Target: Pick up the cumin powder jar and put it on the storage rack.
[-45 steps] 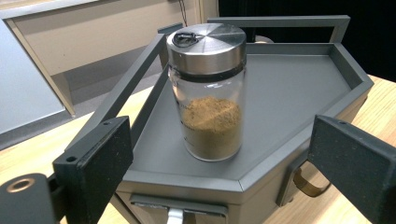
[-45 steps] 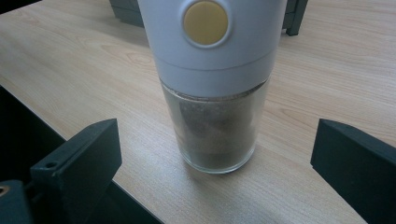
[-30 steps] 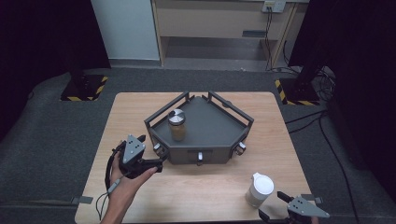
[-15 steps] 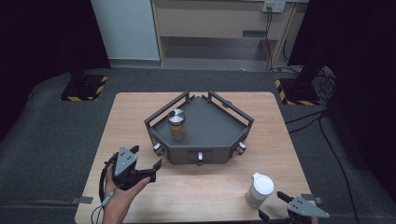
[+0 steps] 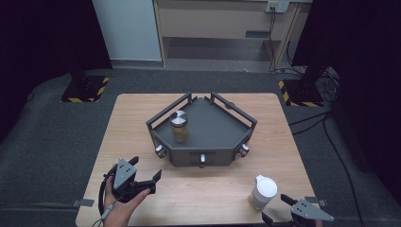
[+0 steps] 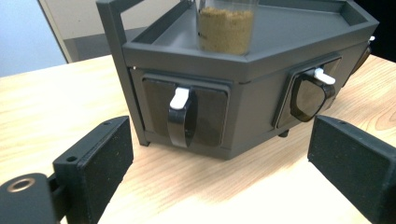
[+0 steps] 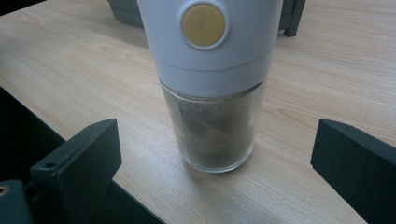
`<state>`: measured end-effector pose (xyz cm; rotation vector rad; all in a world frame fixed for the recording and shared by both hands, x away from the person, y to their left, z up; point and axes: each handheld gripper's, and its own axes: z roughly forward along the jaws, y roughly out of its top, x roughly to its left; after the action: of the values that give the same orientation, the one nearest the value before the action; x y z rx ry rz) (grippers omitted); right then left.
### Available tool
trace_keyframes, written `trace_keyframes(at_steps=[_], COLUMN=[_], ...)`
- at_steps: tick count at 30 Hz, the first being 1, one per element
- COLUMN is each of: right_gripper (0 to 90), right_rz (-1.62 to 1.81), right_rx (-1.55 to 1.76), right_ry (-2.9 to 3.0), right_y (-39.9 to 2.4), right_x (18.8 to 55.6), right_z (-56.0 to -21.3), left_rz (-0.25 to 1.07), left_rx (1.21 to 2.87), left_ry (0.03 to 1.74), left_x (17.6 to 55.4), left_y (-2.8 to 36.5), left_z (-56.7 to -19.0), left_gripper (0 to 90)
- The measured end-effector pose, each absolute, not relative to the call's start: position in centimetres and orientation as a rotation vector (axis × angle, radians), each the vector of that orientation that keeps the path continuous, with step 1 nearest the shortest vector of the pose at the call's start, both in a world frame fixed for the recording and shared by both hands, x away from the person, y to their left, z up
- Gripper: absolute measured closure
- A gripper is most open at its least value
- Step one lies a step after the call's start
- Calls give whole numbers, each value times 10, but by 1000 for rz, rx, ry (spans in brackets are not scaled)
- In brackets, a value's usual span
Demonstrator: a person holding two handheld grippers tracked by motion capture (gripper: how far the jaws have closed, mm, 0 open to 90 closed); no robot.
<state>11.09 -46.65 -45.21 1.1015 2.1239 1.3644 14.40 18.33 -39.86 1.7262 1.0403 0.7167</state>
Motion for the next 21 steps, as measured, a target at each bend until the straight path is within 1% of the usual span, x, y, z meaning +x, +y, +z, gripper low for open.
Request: trace_keyframes(at_steps=[21], right_gripper=[22], right_rz=[1361], right_rx=[1102], right_ry=[2124], right_y=[-466], right_x=[111], right_z=[-452], left_rz=[687], left_rx=[1704], left_ry=[1107], left_x=[120], left_y=[194], left_z=[-427], left_gripper=[61])
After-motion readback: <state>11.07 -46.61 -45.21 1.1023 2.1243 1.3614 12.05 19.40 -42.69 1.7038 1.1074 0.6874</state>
